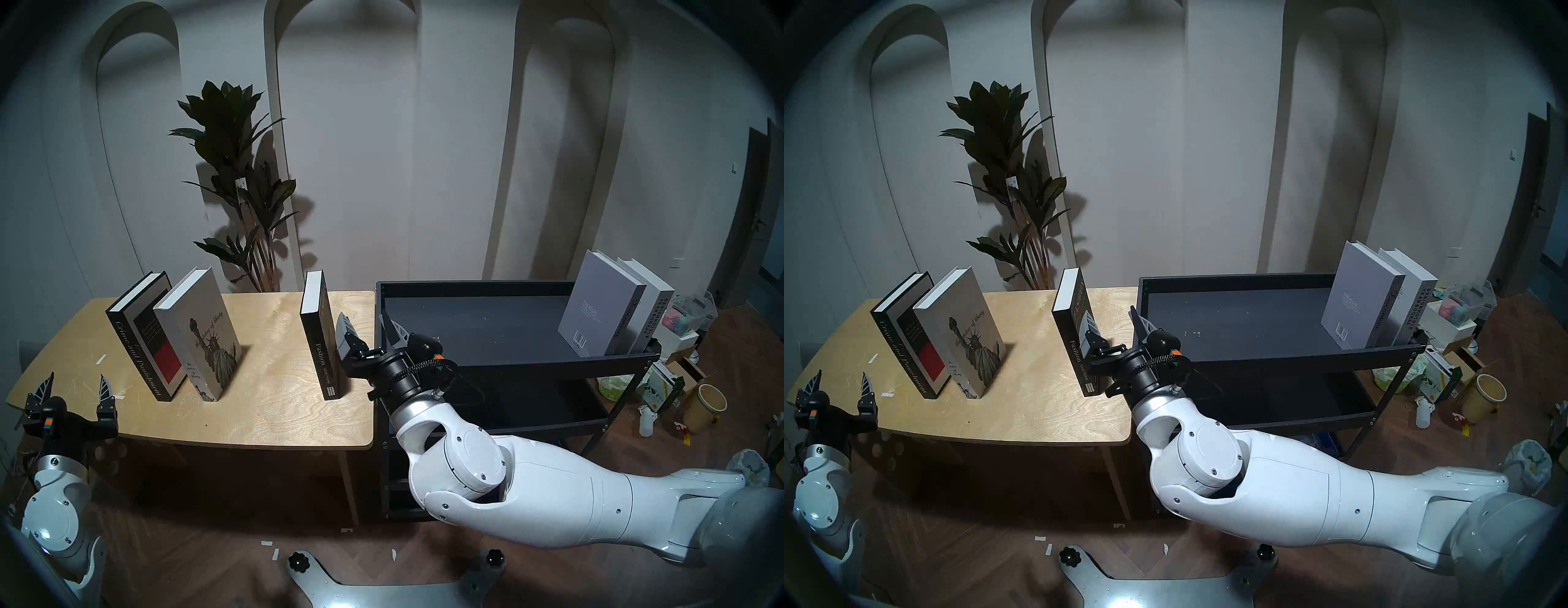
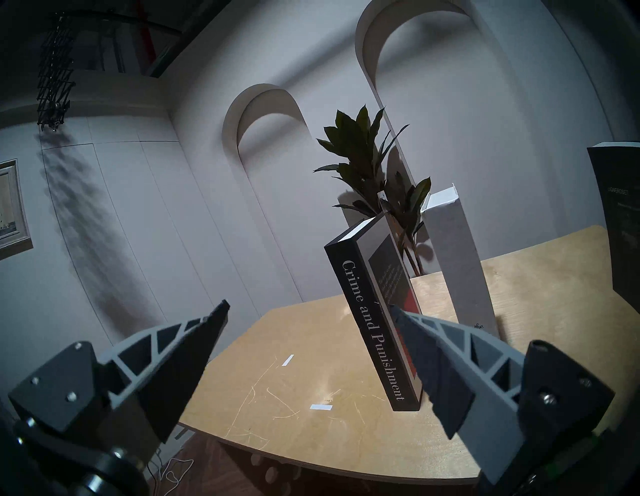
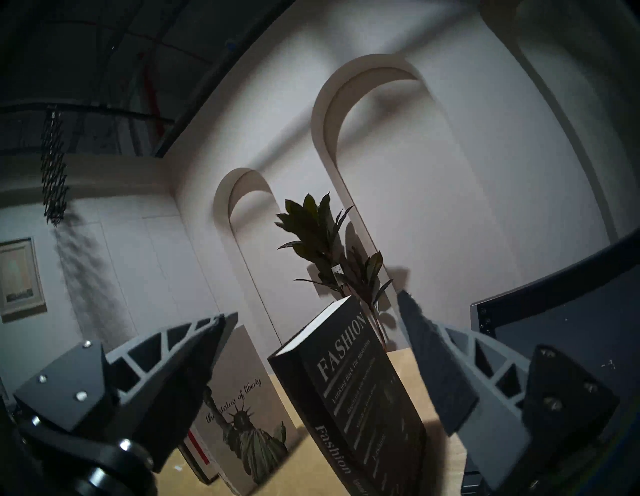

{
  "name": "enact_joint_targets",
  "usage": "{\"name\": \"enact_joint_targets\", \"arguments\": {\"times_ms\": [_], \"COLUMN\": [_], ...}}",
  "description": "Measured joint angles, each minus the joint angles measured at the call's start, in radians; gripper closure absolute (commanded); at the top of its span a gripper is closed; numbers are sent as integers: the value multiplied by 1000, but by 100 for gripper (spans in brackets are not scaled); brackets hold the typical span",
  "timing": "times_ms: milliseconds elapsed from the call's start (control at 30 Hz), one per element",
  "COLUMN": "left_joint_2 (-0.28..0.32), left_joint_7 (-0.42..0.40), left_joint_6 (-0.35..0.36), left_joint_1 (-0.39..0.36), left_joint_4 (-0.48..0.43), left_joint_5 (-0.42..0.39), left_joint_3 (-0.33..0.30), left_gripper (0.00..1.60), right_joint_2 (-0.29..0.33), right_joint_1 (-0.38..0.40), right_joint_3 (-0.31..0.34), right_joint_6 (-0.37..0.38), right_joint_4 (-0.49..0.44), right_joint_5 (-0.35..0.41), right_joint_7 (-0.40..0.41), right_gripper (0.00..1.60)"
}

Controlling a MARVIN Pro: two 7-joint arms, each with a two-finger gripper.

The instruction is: Move the books from the display table onto the shelf, standing them upright with spines facing out and tallest at one end

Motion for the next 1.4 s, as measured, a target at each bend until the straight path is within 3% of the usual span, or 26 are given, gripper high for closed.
{"name": "enact_joint_targets", "arguments": {"times_ms": [133, 333, 600, 967, 1400], "left_joint_2": [-7, -18, -28, -36, -47], "left_joint_7": [-38, -93, -158, -231, -294], "left_joint_6": [-40, -92, -144, -210, -265], "left_joint_1": [17, 39, 57, 73, 85], "left_joint_4": [7, 30, 51, 56, 94], "left_joint_5": [-17, -45, -77, -117, -160], "left_joint_3": [-21, -45, -51, -73, -119], "left_gripper": [0, 0, 0, 0, 0], "right_joint_2": [-11, 5, 17, -76, -207], "right_joint_1": [-23, -44, -29, 58, 136], "right_joint_3": [-13, -54, -73, -80, -166], "right_joint_6": [-20, -13, 93, 303, 456], "right_joint_4": [-53, -116, -113, 37, 216], "right_joint_5": [-25, -130, -305, -464, -507], "right_joint_7": [-46, -113, -202, -279, -308], "right_gripper": [0, 0, 0, 0, 0]}}
